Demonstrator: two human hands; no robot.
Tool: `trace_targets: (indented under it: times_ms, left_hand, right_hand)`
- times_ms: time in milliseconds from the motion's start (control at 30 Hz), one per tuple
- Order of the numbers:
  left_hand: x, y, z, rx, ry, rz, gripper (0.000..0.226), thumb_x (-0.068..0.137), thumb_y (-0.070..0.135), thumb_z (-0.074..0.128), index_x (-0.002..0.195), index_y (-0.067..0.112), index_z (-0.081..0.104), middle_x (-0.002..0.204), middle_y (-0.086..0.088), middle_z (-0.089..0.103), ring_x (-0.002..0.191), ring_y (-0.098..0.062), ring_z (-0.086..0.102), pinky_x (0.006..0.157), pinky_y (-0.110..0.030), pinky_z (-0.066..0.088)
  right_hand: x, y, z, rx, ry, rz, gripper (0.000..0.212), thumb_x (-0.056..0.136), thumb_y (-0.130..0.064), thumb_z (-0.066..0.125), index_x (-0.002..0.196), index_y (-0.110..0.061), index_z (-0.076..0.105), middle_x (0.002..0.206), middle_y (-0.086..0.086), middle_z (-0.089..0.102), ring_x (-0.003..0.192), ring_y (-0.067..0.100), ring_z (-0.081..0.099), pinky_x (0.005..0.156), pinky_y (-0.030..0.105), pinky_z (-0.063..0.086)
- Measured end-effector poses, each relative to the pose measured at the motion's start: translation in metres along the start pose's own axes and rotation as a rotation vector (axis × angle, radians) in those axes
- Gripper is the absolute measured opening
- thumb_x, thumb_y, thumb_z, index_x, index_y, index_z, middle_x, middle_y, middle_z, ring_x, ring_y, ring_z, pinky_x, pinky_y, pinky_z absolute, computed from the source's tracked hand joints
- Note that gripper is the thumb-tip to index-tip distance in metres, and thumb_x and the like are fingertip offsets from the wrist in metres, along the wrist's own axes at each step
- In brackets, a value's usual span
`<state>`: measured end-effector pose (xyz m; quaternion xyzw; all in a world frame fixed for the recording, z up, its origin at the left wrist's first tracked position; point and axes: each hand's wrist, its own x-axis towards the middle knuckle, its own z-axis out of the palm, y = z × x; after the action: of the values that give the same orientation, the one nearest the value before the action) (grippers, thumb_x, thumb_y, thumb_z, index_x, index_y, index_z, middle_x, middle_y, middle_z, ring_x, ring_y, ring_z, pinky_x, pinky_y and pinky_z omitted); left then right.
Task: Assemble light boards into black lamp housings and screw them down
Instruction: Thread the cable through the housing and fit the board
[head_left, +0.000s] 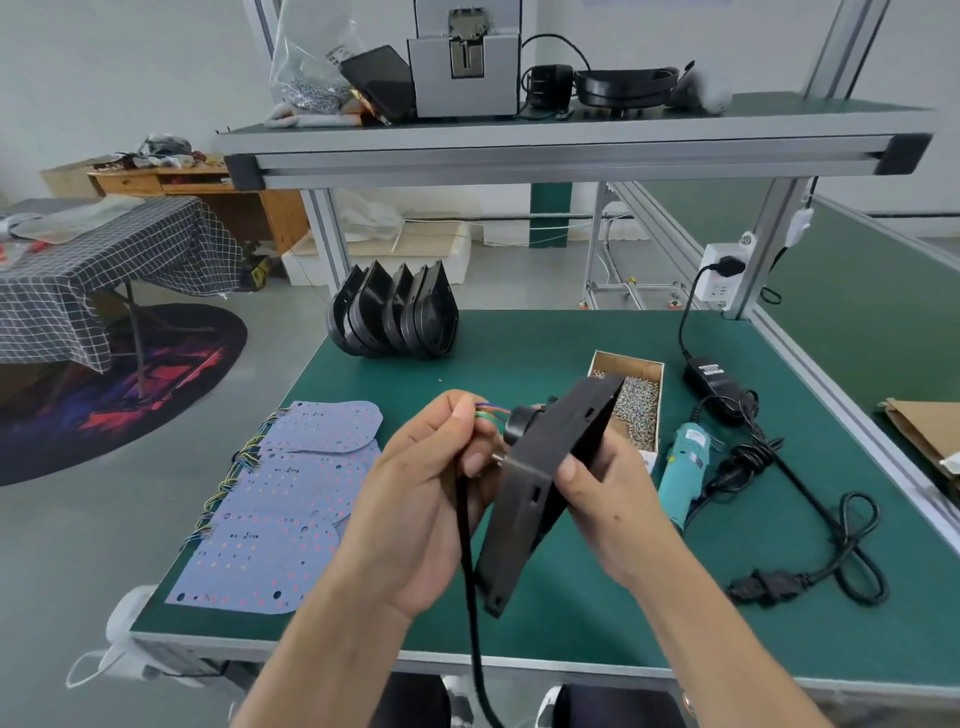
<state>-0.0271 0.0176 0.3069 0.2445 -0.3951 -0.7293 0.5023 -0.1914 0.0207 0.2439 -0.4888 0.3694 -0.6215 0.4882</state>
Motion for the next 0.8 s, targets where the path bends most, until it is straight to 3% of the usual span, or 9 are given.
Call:
trace_targets:
  times_ms: [100, 200, 333, 433, 567, 800]
  left_hand:
    - [0.003, -0.001, -0.006, 0.128, 0.022, 0.06, 0.024, 0.1, 0.023, 0.056, 0.079, 0.013, 0.065, 0.068, -0.007, 0.046, 0.055, -0.01, 0.056, 0.055, -0.019, 0.051]
    - [0.006, -0.001, -0.012, 0.377, 0.022, 0.181, 0.014, 0.096, 0.024, 0.065, 0.101, 0.014, 0.072, 0.084, -0.022, 0.061, 0.071, -0.019, 0.065, 0.058, -0.025, 0.051]
    - [0.009, 0.001, -0.015, 0.419, -0.053, 0.251, 0.015, 0.092, 0.017, 0.067, 0.102, 0.02, 0.077, 0.088, -0.014, 0.072, 0.075, -0.019, 0.069, 0.06, -0.025, 0.054]
    - [0.01, 0.002, -0.015, 0.417, -0.054, 0.285, 0.016, 0.088, 0.012, 0.07, 0.096, 0.023, 0.078, 0.087, -0.007, 0.075, 0.073, -0.014, 0.07, 0.058, -0.023, 0.054]
    - [0.009, 0.001, -0.018, 0.38, -0.044, 0.319, 0.011, 0.087, 0.011, 0.073, 0.094, 0.018, 0.078, 0.091, -0.007, 0.078, 0.072, -0.015, 0.071, 0.057, -0.022, 0.053]
    - [0.01, -0.001, -0.028, 0.356, -0.043, 0.338, 0.011, 0.082, 0.027, 0.077, 0.093, 0.026, 0.08, 0.095, -0.005, 0.079, 0.076, -0.016, 0.069, 0.06, -0.025, 0.054]
  right_hand:
    - [0.002, 0.003, 0.006, 0.076, -0.009, 0.013, 0.058, 0.064, -0.067, 0.089, 0.096, -0.02, 0.08, 0.088, -0.001, 0.078, 0.079, 0.012, 0.073, 0.071, 0.027, 0.058]
    - [-0.001, -0.003, 0.008, 0.174, 0.003, 0.055, 0.048, 0.068, -0.062, 0.087, 0.096, -0.023, 0.082, 0.084, -0.005, 0.078, 0.075, 0.006, 0.074, 0.065, 0.018, 0.056]
    - [-0.007, -0.012, 0.014, 0.179, -0.036, 0.155, 0.02, 0.096, -0.041, 0.071, 0.086, -0.027, 0.082, 0.078, -0.005, 0.076, 0.067, 0.004, 0.071, 0.06, 0.017, 0.055]
    - [-0.01, -0.013, 0.016, 0.204, -0.024, 0.251, 0.032, 0.1, -0.031, 0.058, 0.078, -0.025, 0.08, 0.074, -0.002, 0.073, 0.061, 0.008, 0.068, 0.057, 0.02, 0.054]
    - [-0.016, -0.013, 0.021, 0.246, -0.045, 0.337, 0.041, 0.109, -0.026, 0.053, 0.078, -0.029, 0.081, 0.078, -0.004, 0.074, 0.068, 0.009, 0.071, 0.061, 0.021, 0.055]
    - [-0.016, -0.024, 0.029, 0.16, -0.116, 0.349, 0.028, 0.093, -0.051, 0.064, 0.091, -0.029, 0.081, 0.079, -0.007, 0.074, 0.069, 0.004, 0.07, 0.064, 0.023, 0.057]
